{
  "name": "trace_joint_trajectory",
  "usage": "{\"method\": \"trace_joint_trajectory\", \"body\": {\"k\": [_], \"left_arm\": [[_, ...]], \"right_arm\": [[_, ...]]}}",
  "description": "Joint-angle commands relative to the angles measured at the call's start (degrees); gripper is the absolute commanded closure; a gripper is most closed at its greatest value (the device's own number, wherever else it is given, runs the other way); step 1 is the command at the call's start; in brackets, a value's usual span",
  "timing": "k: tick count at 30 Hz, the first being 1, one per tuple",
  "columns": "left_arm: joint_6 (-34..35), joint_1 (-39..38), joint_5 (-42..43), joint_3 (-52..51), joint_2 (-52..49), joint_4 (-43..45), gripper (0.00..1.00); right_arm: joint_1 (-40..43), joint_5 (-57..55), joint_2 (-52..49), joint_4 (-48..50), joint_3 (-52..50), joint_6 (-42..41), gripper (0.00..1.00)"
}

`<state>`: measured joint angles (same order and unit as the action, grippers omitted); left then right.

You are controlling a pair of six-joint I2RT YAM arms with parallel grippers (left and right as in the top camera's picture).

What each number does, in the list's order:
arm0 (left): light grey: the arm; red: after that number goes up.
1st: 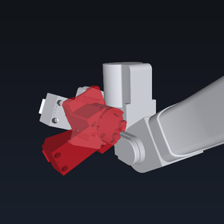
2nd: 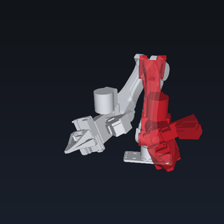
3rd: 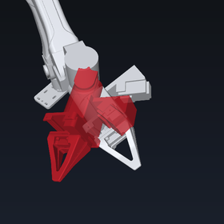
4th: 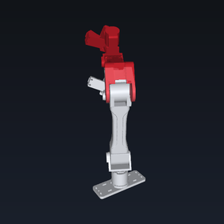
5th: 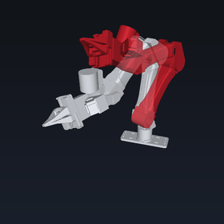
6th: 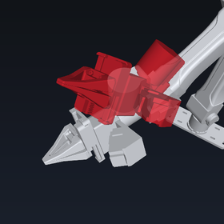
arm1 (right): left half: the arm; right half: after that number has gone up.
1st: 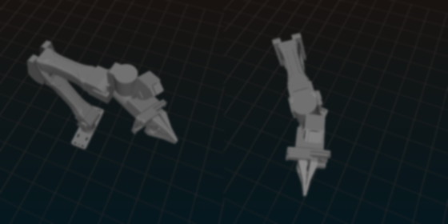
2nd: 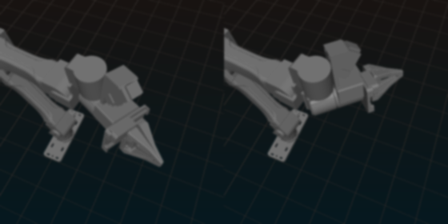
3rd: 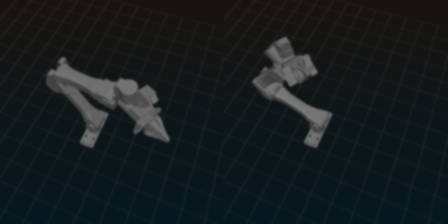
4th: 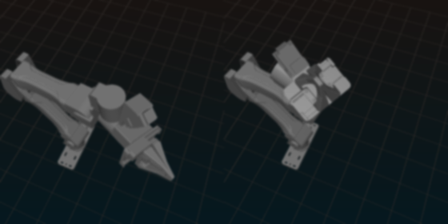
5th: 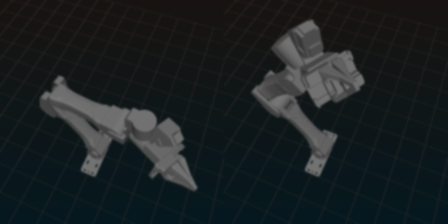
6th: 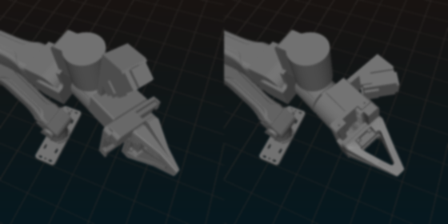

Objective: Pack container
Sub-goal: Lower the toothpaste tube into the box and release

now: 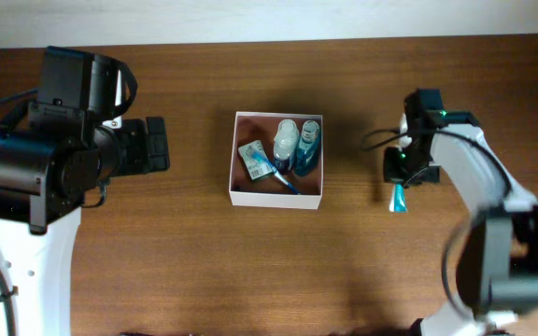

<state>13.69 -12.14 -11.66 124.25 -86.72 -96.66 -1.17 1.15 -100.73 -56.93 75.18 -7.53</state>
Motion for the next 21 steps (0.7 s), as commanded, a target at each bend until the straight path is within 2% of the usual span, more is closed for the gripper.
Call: {"method": "trace_joint_trajectory", "body": {"k": [1, 5, 10, 14, 18, 21], "left_arm": [[-0.7, 0.2, -0.8, 0.7, 0.3, 0.0, 0.01], [-0.7, 0.2, -0.8, 0.7, 0.3, 0.0, 0.01], [-0.7, 0.2, -0.8, 0.7, 0.3, 0.0, 0.01], [-0.7, 0.2, -0.8, 0.7, 0.3, 0.0, 0.01], [-0.7, 0.2, -0.8, 0.7, 0.3, 0.0, 0.01], [-0.7, 0.2, -0.8, 0.7, 0.3, 0.0, 0.01]], "right_arm": [[-7.1, 3.4, 12.5, -1.2, 2.9, -0.4, 0.96], [-17.6, 3.3, 22.0, 0.0, 3.4, 1.3, 0.96], [-32.1, 2.4, 26.1, 2.1, 3.4, 16.9, 0.96], [-38.7, 0.6, 22.4, 3.5, 3.0, 30.4, 0.96], [-40.1, -0.4, 15.2, 6.1, 3.0, 42.7, 0.96], [-39.5, -5.0, 9.0, 10.0, 3.0, 46.5, 0.96]]}}
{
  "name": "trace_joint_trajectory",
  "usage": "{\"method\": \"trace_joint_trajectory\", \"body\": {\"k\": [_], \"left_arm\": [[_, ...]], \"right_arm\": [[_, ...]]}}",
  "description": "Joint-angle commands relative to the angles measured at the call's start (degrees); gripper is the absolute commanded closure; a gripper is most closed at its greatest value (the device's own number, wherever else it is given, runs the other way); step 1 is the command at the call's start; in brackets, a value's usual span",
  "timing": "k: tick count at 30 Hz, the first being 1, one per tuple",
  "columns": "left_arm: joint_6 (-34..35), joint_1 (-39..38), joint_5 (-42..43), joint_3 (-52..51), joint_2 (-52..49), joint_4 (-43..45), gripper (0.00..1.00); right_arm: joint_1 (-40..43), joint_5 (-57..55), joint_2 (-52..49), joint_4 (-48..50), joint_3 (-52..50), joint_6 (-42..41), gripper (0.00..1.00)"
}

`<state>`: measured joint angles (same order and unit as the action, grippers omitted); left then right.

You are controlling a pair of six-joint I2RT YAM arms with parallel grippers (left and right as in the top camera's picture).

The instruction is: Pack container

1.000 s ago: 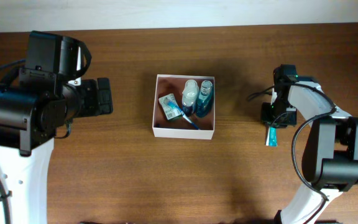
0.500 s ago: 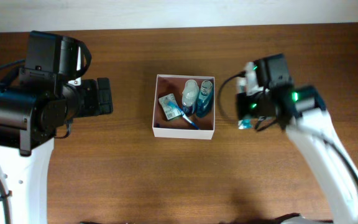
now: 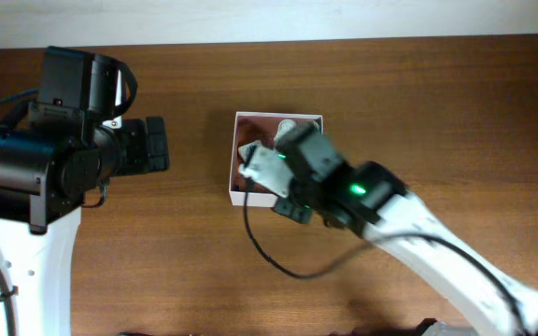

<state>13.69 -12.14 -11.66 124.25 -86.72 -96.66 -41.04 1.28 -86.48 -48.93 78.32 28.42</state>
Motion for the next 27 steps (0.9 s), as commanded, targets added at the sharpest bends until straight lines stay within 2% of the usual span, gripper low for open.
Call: {"method": "trace_joint_trajectory", "body": {"k": [1, 7, 8, 9, 10, 12, 13, 16, 17, 19, 20, 21, 27], "left_arm": [[-0.7, 0.2, -0.8, 0.7, 0.3, 0.0, 0.01], [-0.7, 0.2, -0.8, 0.7, 0.3, 0.0, 0.01], [-0.7, 0.2, -0.8, 0.7, 0.3, 0.0, 0.01], [-0.7, 0.2, -0.8, 0.7, 0.3, 0.0, 0.01], [-0.7, 0.2, -0.8, 0.7, 0.3, 0.0, 0.01], [-0.7, 0.2, -0.8, 0.7, 0.3, 0.0, 0.0], [-0.7, 0.2, -0.8, 0.7, 0.3, 0.0, 0.01], [-0.7, 0.2, -0.8, 0.7, 0.3, 0.0, 0.01], [-0.7, 0.2, -0.8, 0.7, 0.3, 0.0, 0.01], [-0.7, 0.2, -0.8, 0.7, 0.3, 0.0, 0.01], [-0.7, 0.2, -0.8, 0.7, 0.3, 0.0, 0.01], [-0.7, 0.2, -0.8, 0.7, 0.3, 0.0, 0.0], [-0.7, 0.2, -0.8, 0.7, 0.3, 0.0, 0.01]], "right_arm": [[0.7, -8.2, -8.4, 4.4, -0.2, 11.5, 0.96], [0.9, -9.5, -13.6, 8.4, -0.1, 11.3, 0.96], [0.8, -9.6, -13.4, 8.4, 0.0, 9.9, 0.8], [0.8, -9.6, -12.8, 8.2, 0.5, 7.0, 0.46], [0.9, -9.7, -12.1, 8.0, 0.9, 3.8, 0.3], [0.9, -9.7, -10.1, 6.7, 2.2, -2.2, 0.3], [0.9, -9.7, -7.3, 4.5, 4.0, -8.0, 0.3], [0.9, -9.7, -2.3, 0.3, 6.4, -14.9, 0.3], [0.9, -9.7, 2.3, -3.4, 7.9, -18.4, 0.3], [0.9, -9.7, 5.1, -5.5, 8.5, -20.1, 0.3], [0.9, -9.7, 6.9, -6.6, 8.7, -20.8, 0.24], [0.9, -9.7, 9.9, -8.3, 9.0, -21.5, 0.01], [0.9, -8.5, 23.8, -11.9, 9.2, -21.9, 0.01]]}}
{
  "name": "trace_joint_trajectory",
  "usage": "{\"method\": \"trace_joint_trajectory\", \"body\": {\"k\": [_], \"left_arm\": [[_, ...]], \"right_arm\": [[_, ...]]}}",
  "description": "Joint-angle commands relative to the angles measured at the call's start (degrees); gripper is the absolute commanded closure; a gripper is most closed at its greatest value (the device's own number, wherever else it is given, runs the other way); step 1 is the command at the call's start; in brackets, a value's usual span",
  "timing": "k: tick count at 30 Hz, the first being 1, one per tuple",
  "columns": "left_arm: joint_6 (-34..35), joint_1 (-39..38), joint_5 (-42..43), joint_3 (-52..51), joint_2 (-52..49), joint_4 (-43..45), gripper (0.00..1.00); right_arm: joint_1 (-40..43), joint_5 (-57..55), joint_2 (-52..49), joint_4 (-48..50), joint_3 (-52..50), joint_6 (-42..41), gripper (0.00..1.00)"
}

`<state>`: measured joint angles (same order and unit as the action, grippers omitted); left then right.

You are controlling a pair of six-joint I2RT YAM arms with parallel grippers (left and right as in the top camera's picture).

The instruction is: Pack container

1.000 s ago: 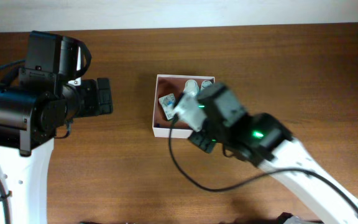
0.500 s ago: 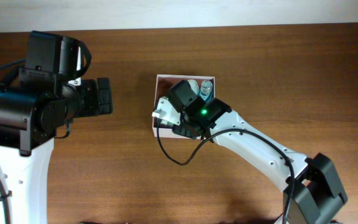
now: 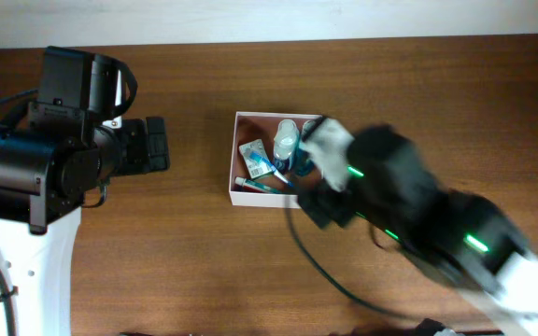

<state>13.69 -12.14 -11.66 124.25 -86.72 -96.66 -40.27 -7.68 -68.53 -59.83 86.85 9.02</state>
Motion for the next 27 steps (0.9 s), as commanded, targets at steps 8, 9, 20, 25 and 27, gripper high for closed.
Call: {"method": "trace_joint_trajectory", "body": {"k": [8, 9, 20, 25, 27], "left_arm": [[-0.7, 0.2, -0.8, 0.7, 0.3, 0.0, 0.01], [-0.7, 0.2, -0.8, 0.7, 0.3, 0.0, 0.01], [-0.7, 0.2, -0.8, 0.7, 0.3, 0.0, 0.0], [-0.7, 0.2, -0.8, 0.7, 0.3, 0.0, 0.01], [-0.7, 0.2, -0.8, 0.7, 0.3, 0.0, 0.01]], "right_arm": [[0.2, 11.6, 18.4, -5.2, 0.7, -2.4, 0.01], [0.2, 11.6, 19.5, -6.1, 0.7, -2.3, 0.01], [2.0, -5.6, 24.5, -7.7, -0.4, -0.3, 0.01], [15.0, -2.6, 26.5, -3.7, -8.5, -0.5, 0.01], [21.8, 1.4, 28.8, 0.1, -14.5, -0.5, 0.01]]}}
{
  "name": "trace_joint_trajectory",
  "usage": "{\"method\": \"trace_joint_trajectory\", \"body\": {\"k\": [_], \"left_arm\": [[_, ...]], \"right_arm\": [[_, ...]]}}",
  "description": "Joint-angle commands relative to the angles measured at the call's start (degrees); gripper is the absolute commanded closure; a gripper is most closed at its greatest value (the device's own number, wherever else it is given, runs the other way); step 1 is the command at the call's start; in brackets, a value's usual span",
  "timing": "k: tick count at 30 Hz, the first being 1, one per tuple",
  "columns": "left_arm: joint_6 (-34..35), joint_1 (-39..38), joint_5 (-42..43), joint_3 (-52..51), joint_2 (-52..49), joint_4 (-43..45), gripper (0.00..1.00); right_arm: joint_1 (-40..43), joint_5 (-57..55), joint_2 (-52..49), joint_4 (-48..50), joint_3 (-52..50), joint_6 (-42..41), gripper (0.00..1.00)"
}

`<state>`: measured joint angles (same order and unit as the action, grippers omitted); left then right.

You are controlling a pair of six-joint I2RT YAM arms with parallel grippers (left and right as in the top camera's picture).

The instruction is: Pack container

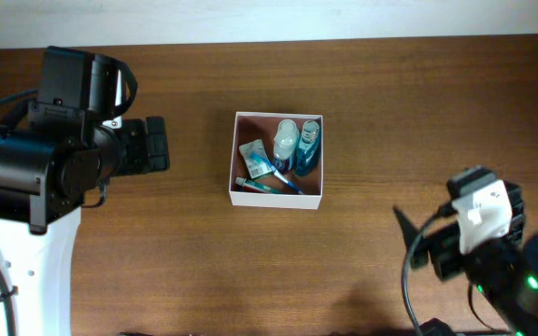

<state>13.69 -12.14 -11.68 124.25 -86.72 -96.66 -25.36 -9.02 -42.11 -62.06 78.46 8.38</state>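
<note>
The white box (232,159) sits mid-table. Inside it are a clear bottle (287,137), a blue bottle (308,149), a pale green packet (256,157) and a white-and-teal tube (261,186) lying along the front wall. My left gripper (157,145) rests left of the box, fingers pointing at it, nothing between them; their gap does not show. My right arm (479,229) rises at the lower right, close to the camera. A dark finger (405,227) sticks out to its left, well clear of the box.
The big black body of the left arm (54,149) fills the left side on its white column. The brown wooden table (418,103) ends at a pale strip along the far edge.
My right arm has pulled back from the box's right side to the lower right corner. The box's contents, including the tube along the front wall, lie as before. The left arm is still.
My right gripper first held a small teal tube at the right of the table. Then it hung over the box. Then the tube lay along the box's front wall with the arm still beside it. Now the arm stands off at the lower right.
</note>
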Motion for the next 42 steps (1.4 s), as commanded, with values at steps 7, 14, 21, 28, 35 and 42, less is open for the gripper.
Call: {"method": "trace_joint_trajectory", "body": {"k": [7, 14, 21, 28, 35, 42], "left_arm": [[-0.7, 0.2, -0.8, 0.7, 0.3, 0.0, 0.01], [-0.7, 0.2, -0.8, 0.7, 0.3, 0.0, 0.01], [-0.7, 0.2, -0.8, 0.7, 0.3, 0.0, 0.01], [-0.7, 0.2, -0.8, 0.7, 0.3, 0.0, 0.01], [-0.7, 0.2, -0.8, 0.7, 0.3, 0.0, 0.01], [-0.7, 0.2, -0.8, 0.7, 0.3, 0.0, 0.01]], "right_arm": [[23.6, 16.1, 15.8, 15.4, -31.3, 0.1, 0.01], [26.2, 17.5, 30.9, 16.7, -49.9, 0.1, 0.01], [26.2, 17.5, 39.1, 20.7, -61.2, 0.1, 0.01], [26.2, 17.4, 41.2, 25.2, -68.4, 0.1, 0.01], [26.2, 17.0, 41.2, 24.0, -69.2, 0.1, 0.01], [26.2, 17.0, 41.2, 24.0, -69.2, 0.1, 0.01]]}}
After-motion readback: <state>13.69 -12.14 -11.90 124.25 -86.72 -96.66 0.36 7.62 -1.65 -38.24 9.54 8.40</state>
